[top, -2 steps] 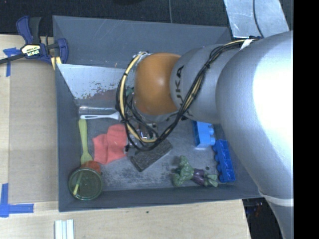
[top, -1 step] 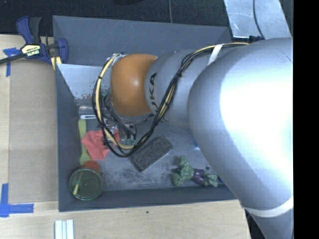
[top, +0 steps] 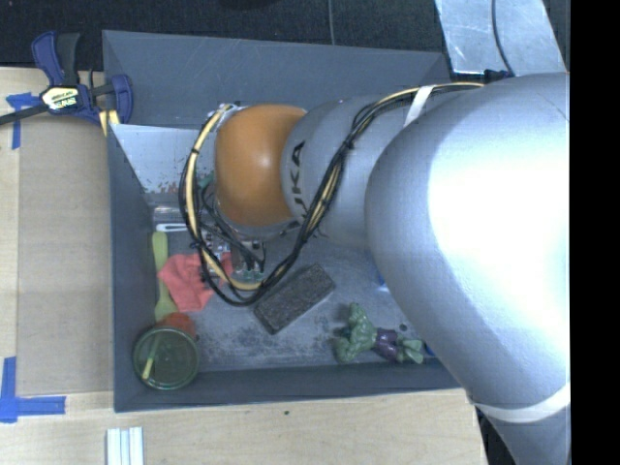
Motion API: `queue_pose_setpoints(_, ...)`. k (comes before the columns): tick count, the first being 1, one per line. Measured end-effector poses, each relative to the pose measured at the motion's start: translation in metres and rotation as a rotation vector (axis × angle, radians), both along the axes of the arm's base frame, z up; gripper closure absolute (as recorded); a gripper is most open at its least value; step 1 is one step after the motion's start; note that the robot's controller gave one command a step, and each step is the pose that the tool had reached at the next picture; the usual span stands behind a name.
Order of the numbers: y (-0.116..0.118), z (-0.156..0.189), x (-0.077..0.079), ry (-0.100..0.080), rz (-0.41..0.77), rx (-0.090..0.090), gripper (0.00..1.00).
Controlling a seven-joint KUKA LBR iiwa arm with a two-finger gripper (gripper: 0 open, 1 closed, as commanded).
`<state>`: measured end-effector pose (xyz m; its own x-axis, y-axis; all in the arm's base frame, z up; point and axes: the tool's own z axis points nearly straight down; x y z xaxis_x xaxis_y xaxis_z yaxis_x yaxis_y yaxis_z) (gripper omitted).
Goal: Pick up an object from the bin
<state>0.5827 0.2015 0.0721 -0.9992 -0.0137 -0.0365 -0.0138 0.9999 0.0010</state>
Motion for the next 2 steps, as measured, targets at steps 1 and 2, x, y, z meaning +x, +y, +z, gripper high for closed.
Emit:
queue_pose_setpoints(1, 0.003, 0.061, 0.003, 0.005, 0.059, -0.005, 1.00)
queue_pose_setpoints(2, -0.006, 0.137, 0.005, 0.009, 0.071, -0.006, 1.00)
